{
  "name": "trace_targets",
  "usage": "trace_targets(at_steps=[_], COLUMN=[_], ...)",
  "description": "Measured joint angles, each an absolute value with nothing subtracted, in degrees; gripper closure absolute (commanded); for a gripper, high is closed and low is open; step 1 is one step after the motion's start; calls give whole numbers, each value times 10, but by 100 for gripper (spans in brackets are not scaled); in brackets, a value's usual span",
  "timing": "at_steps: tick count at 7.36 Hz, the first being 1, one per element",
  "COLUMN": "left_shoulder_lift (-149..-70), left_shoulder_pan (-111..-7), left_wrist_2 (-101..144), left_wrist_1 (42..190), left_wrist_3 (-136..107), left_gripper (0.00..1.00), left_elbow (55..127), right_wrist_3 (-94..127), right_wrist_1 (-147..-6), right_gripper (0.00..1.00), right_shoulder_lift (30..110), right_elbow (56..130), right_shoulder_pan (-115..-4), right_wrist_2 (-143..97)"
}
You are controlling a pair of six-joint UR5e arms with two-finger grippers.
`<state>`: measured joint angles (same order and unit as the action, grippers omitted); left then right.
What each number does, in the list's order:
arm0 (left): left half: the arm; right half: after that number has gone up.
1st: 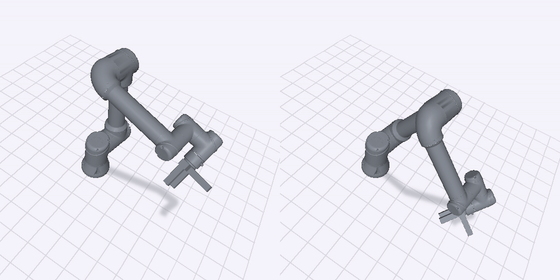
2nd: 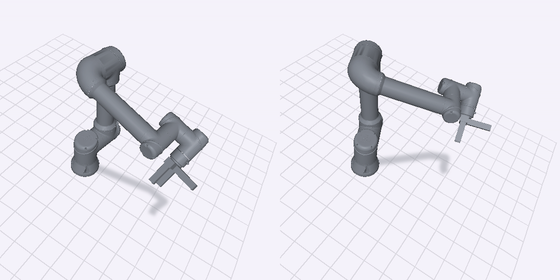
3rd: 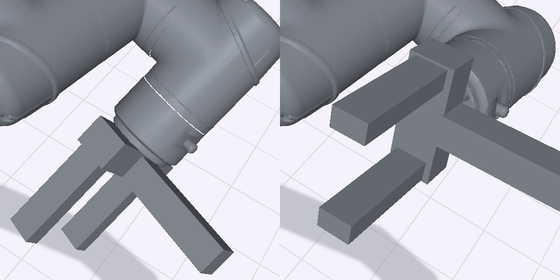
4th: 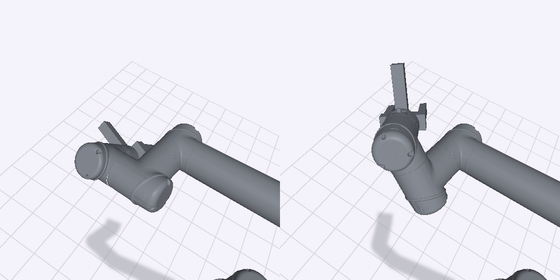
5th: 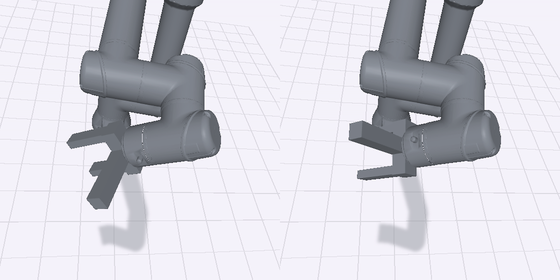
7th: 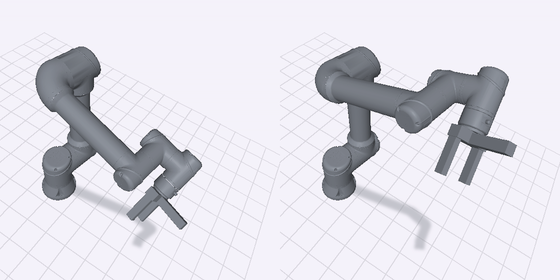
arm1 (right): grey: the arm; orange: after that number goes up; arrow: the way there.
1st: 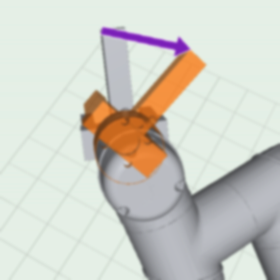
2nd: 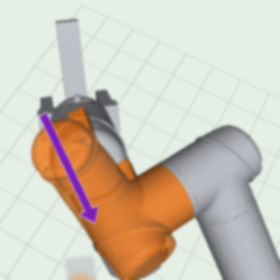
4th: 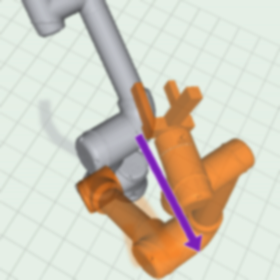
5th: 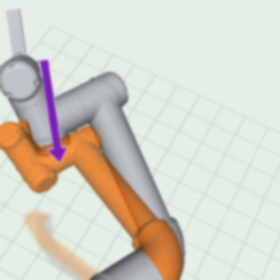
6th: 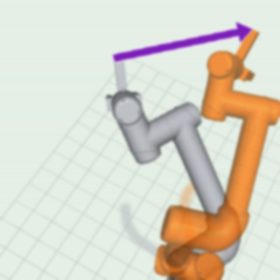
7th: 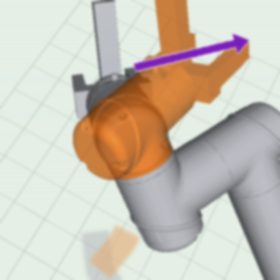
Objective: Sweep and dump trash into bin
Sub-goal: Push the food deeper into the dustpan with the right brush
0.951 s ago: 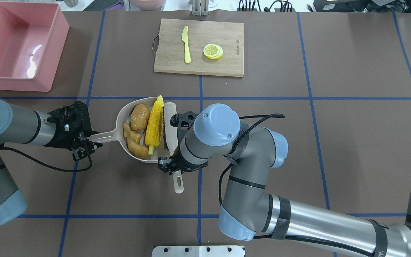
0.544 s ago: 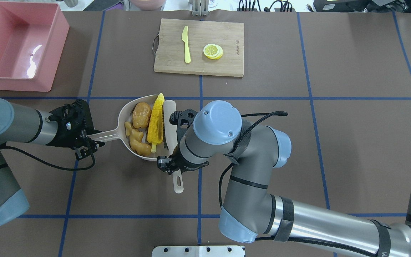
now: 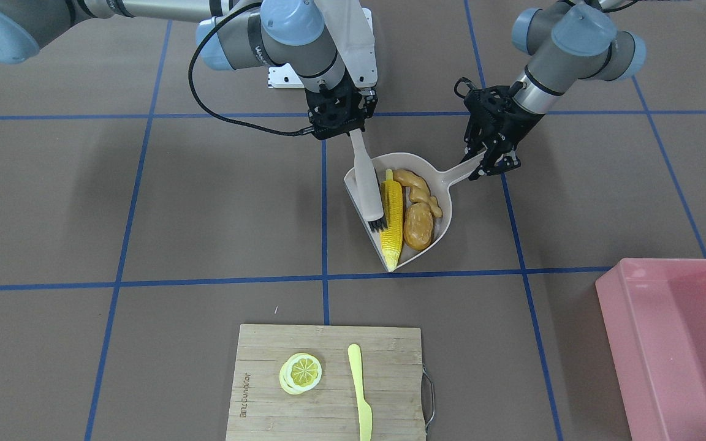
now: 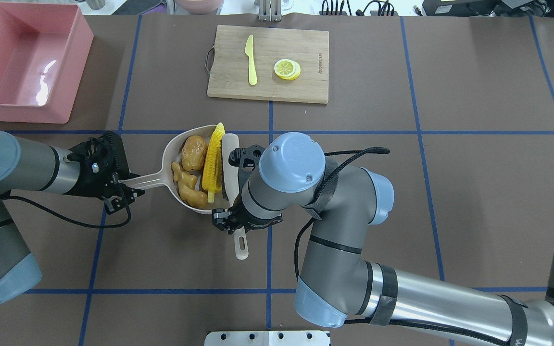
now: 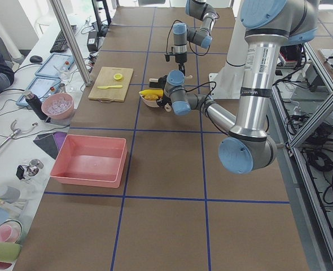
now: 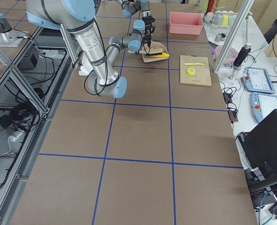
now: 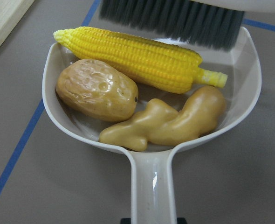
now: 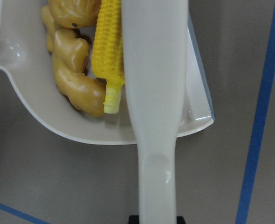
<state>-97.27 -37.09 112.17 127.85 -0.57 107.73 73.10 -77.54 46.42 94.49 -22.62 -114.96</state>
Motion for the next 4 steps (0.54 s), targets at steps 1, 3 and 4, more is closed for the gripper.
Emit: trace_targets(at_steps=[1, 3, 4], left_shoulder_lift=[-973, -973, -972], left_shoulder_pan=[-371, -371, -371], left_wrist_2=[1122, 1122, 1122], left_wrist_1=[1282, 1286, 1287], left_wrist_3=[-6, -6, -6], left_gripper=[80, 80, 80], left_elbow=[1077, 1077, 1077], right_wrist_3=[731, 731, 731], right_wrist_1=[-803, -844, -866], right_gripper=[100, 100, 100], right_shoulder_lift=[463, 463, 463], right_elbow=[962, 991, 1003], right_shoulder_pan=[-227, -227, -227], right_wrist_2=[-1149, -1146, -1143])
